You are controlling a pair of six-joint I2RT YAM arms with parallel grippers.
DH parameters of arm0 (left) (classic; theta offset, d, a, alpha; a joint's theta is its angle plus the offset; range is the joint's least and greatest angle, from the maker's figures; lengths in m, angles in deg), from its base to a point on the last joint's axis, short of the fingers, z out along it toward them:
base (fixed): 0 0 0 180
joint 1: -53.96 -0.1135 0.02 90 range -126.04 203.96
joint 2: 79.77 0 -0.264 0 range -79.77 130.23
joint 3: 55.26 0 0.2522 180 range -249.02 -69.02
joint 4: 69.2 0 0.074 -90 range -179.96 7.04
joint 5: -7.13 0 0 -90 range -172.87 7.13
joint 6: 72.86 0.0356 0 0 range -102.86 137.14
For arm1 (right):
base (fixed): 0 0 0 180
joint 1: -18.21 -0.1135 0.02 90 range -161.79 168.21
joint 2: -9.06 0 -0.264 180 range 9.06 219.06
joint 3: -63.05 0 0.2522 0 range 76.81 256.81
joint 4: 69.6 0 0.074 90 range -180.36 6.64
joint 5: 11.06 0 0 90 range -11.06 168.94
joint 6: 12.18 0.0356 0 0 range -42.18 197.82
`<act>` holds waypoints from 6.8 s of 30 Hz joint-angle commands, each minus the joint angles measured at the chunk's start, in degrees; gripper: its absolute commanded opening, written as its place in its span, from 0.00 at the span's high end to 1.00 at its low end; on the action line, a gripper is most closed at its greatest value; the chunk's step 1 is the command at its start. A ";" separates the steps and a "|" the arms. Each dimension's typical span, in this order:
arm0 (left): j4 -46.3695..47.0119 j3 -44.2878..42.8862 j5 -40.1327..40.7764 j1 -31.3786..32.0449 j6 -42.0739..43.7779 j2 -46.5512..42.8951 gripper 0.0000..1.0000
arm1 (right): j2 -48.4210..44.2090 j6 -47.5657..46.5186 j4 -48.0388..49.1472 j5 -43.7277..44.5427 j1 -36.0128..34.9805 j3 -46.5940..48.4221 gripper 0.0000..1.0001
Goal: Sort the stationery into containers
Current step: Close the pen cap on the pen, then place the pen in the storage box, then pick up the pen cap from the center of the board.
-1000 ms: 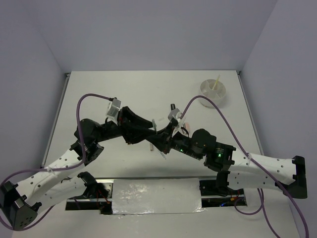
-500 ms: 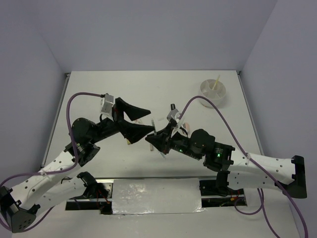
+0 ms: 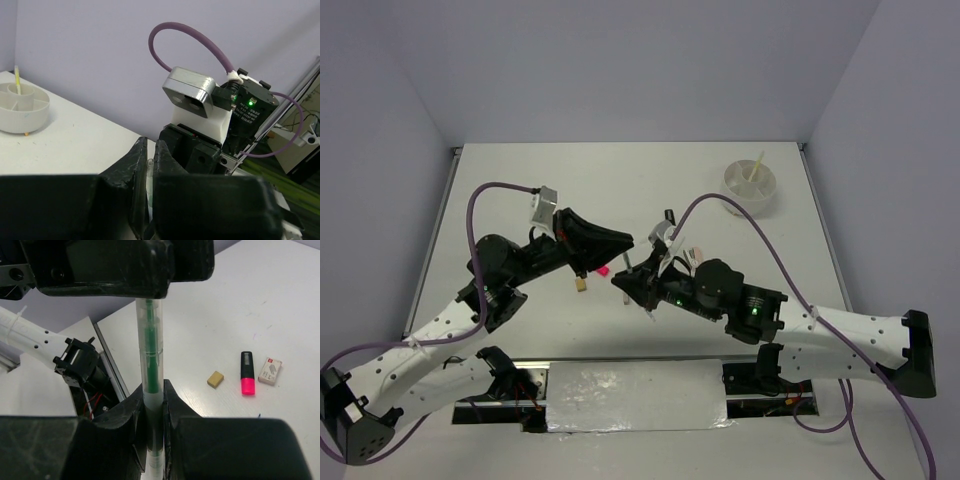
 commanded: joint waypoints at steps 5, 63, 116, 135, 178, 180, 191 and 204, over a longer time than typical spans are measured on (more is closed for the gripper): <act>3.06 1.23 -1.79 -0.06 -0.83 0.27 1.00 | 1.46 -2.46 1.32 2.06 0.58 6.77 1.00; -61.01 -14.52 62.92 6.62 11.43 -7.55 0.01 | 13.83 2.28 4.31 12.96 48.28 8.08 1.00; -65.76 -6.67 60.16 6.10 13.76 -12.04 0.01 | 39.00 6.67 -0.43 9.18 69.66 33.49 0.40; -66.38 -6.67 62.45 5.13 11.82 -12.38 0.01 | 16.59 3.87 -21.44 5.40 49.82 24.19 0.03; -53.28 -48.68 13.33 -4.98 48.56 68.82 0.45 | -18.66 9.66 -39.11 -8.13 39.69 2.03 0.37; -53.28 -49.65 12.80 -5.07 48.91 70.05 0.45 | -18.75 9.49 -39.02 -8.22 39.69 2.38 0.37; -52.05 -51.76 13.59 -5.94 48.12 74.80 0.46 | -19.10 7.82 -38.76 -8.75 39.78 3.35 0.37; -52.05 -53.43 11.92 -6.21 48.03 77.97 0.57 | -19.10 6.15 -38.58 -8.75 39.69 3.08 0.37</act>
